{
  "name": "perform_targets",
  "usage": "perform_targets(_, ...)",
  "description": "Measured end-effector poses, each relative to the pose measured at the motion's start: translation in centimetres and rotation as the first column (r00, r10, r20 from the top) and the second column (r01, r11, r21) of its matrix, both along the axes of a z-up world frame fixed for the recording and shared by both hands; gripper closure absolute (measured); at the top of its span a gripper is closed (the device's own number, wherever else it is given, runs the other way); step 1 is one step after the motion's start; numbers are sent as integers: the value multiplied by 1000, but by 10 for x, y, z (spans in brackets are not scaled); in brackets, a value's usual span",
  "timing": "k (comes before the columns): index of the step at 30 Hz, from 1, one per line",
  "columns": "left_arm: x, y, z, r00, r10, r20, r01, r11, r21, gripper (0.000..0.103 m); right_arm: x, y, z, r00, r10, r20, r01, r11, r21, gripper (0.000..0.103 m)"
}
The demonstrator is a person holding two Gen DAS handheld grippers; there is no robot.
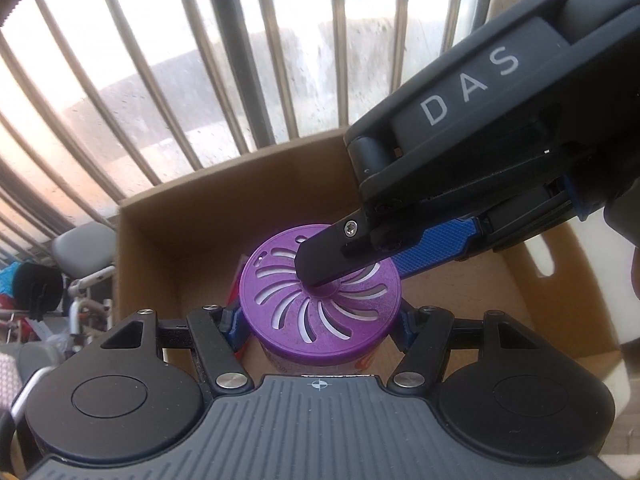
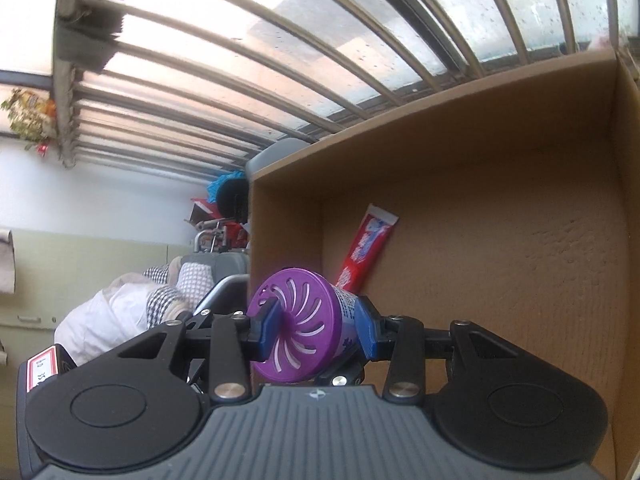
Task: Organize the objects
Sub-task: 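Carry the air freshener over the cardboard tray and lower it inside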
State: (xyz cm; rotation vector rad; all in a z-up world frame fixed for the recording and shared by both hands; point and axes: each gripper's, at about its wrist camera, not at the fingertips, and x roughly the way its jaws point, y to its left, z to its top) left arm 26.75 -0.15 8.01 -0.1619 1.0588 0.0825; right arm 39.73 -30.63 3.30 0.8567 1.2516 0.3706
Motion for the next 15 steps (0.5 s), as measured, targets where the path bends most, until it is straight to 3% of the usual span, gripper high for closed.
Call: perform_targets(15,39,12,-79,989,-95,-117,93,995,-27,38,38,-17,-82,986,-27,-162,26,1000,-6,59)
